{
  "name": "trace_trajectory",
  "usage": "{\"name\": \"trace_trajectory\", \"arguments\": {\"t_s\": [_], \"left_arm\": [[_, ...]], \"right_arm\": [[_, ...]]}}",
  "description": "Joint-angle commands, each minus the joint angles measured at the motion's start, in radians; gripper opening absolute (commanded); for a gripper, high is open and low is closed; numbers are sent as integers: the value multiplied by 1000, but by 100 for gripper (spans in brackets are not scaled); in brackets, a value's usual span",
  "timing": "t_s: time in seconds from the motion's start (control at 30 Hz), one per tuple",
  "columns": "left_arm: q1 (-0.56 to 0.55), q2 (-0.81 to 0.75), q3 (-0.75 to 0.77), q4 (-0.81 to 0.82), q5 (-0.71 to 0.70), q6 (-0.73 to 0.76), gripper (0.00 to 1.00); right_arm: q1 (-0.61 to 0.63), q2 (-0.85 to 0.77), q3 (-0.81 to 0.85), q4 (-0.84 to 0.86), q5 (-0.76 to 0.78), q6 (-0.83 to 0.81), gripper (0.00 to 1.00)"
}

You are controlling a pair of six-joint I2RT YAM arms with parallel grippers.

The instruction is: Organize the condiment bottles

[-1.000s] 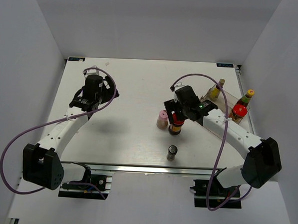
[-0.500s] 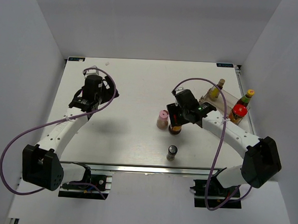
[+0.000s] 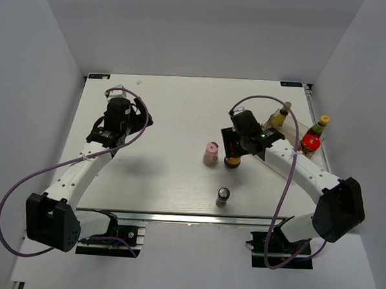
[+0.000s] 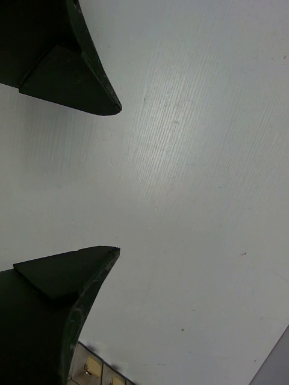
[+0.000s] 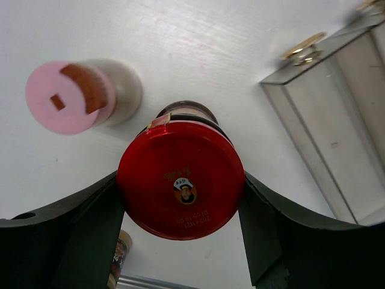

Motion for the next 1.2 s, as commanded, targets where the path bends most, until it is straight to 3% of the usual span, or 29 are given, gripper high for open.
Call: {"name": "trace_trajectory", "arguments": {"t_s": [0.0, 0.3, 0.47, 1.17], "left_arm": [[-2, -43, -15, 9, -4, 9, 98], [-2, -69, -29, 15, -17, 18, 98], [-2, -60, -26, 21, -32, 26, 98], [-2, 58, 48, 22, -47, 32, 98]], "right_arm": [[-95, -101, 129, 76, 83, 11, 22], [-399, -115, 235, 99, 64, -25, 18], [-491, -45, 269, 122, 49, -53, 16], [-564, 164, 315, 240, 26, -53, 12]]}}
